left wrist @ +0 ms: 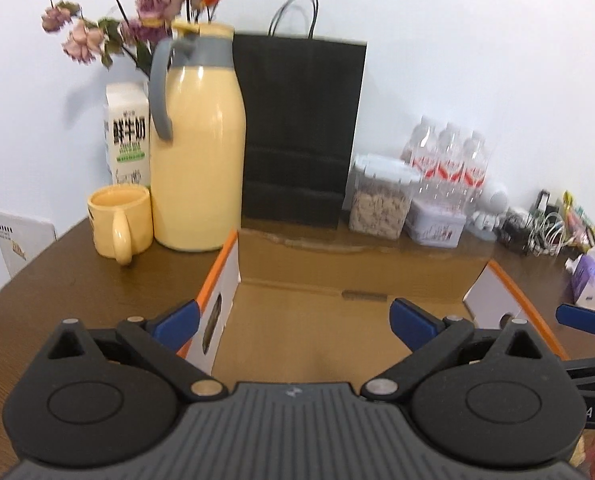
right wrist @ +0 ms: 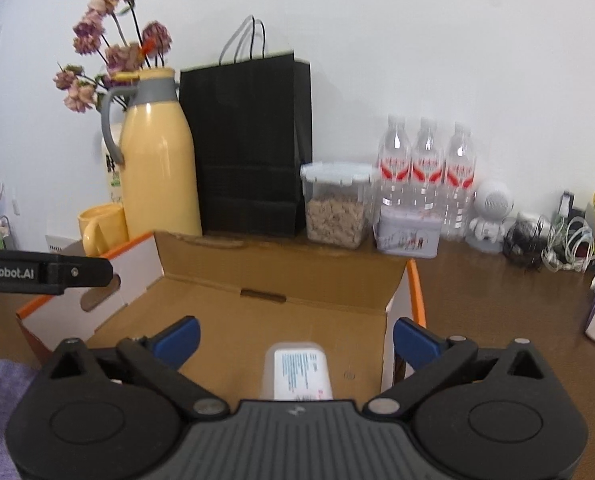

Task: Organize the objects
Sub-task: 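Move both grippers back from the box toward the remaining items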

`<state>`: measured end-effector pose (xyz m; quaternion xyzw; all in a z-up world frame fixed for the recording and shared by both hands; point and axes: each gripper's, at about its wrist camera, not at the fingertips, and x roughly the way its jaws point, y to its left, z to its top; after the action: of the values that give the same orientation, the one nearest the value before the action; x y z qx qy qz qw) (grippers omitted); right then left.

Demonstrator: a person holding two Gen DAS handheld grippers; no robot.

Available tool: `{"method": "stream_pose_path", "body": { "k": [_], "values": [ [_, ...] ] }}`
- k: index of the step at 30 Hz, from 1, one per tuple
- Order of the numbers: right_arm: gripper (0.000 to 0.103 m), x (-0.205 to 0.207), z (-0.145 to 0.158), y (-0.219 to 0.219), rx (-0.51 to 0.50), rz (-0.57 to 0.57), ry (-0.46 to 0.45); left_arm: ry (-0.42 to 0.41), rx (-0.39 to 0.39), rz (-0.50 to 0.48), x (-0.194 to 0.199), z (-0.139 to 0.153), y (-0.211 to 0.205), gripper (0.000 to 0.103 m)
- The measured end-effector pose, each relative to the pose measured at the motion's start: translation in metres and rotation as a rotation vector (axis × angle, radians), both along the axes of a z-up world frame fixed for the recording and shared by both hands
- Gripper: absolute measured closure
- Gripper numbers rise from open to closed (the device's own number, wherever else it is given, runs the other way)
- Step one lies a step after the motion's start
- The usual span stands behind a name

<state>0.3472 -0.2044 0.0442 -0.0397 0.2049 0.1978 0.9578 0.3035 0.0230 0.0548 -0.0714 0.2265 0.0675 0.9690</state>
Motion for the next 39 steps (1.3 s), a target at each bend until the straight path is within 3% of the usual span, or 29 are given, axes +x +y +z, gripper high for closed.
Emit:
{"method": "stream_pose_path", "body": {
  "k": [7,18,29,39],
  "values": [
    [0.0,-0.028,0.026,-0.006,0.01,-0.001,-0.076,-0.073,0.016,0.003,-0.03,0.026,-0.004,0.0],
    [0.0,-0.098,0.045,-0.021,0.023,0.018,-0.099,-0.088,0.019,0.0,-0.09,0.041,0.005,0.0],
    [0.0,-0.166,0.034,-0.028,0.032,0.04,-0.064,-0.062,0.03,0.004,-0.156,0.03,0.019,0.0],
    [0.0,-0.196,0.008,-0.042,0.041,0.037,0.017,-0.005,0.05,-0.004,-0.193,0.001,0.024,0.0]
  ]
}}
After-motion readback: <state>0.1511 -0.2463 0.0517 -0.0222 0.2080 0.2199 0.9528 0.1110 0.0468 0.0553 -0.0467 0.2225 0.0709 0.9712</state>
